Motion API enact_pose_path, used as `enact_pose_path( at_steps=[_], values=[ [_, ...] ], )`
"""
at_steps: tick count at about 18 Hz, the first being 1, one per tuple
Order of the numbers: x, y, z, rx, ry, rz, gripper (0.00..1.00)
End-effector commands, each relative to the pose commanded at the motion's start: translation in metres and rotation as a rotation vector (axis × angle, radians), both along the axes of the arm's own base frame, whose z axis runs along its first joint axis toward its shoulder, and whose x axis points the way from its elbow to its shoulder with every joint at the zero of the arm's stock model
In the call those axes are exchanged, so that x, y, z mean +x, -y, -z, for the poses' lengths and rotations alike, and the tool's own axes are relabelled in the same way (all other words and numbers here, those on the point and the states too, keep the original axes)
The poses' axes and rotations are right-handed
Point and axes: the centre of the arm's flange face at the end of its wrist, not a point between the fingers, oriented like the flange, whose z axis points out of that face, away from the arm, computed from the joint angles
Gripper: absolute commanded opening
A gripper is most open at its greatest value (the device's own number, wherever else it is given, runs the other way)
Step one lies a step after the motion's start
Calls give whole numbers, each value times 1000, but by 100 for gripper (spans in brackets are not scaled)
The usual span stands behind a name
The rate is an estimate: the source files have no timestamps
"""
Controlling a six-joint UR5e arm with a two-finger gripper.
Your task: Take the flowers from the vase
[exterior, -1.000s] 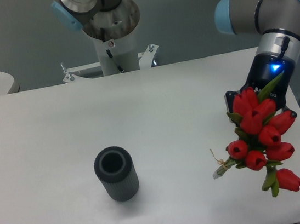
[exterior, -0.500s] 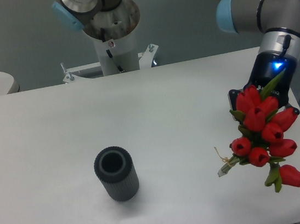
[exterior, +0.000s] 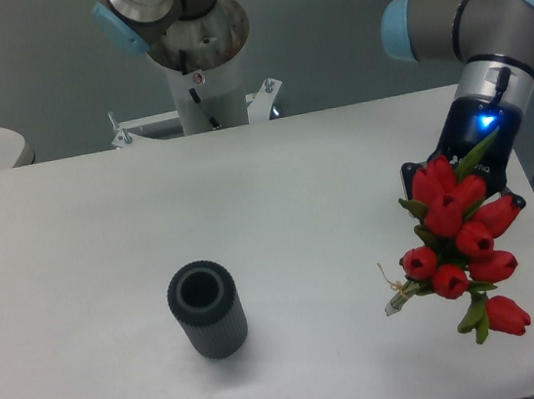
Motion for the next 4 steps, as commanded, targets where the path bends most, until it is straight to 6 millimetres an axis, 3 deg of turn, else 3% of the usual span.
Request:
enact_pose_path(
  at_steps=[4],
  values=[
    [0,0,0,-3,1,-2,30]
  ],
)
